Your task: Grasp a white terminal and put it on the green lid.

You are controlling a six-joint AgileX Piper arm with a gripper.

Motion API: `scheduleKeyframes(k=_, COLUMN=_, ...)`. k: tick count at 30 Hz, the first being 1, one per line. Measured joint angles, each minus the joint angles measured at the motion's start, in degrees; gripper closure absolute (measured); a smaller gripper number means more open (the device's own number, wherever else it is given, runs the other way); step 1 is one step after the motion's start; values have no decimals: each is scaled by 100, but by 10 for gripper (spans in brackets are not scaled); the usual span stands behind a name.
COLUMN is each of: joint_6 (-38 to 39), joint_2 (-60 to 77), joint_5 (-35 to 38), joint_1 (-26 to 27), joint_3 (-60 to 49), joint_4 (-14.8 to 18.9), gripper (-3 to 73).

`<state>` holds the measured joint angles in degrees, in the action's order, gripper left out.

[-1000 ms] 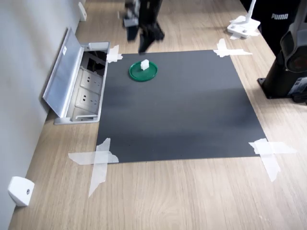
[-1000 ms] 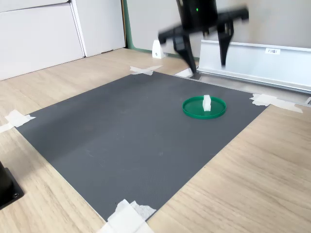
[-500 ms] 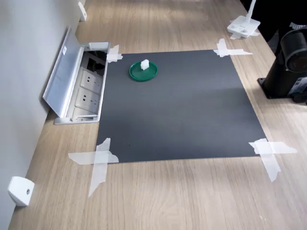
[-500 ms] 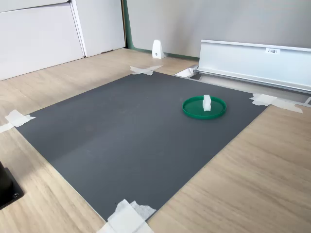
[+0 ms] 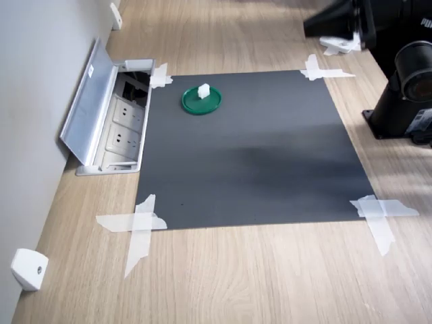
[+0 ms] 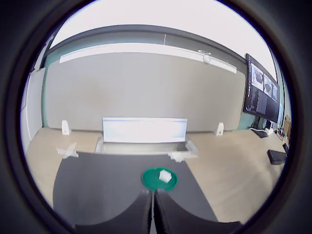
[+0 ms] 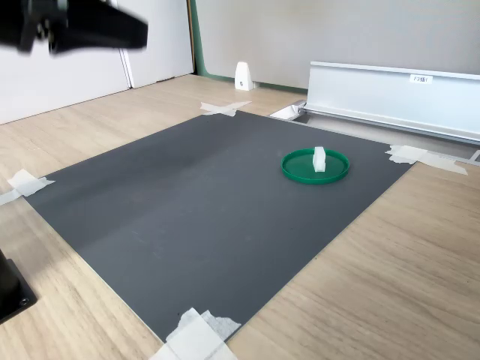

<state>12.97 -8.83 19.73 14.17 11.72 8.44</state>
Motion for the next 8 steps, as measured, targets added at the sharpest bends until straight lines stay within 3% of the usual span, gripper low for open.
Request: scheduleKeyframes(k=8, joint_6=-11, joint_2=648, joint_5=6, joint_1=0, joint_3=-321, joint_4=1, gripper=702)
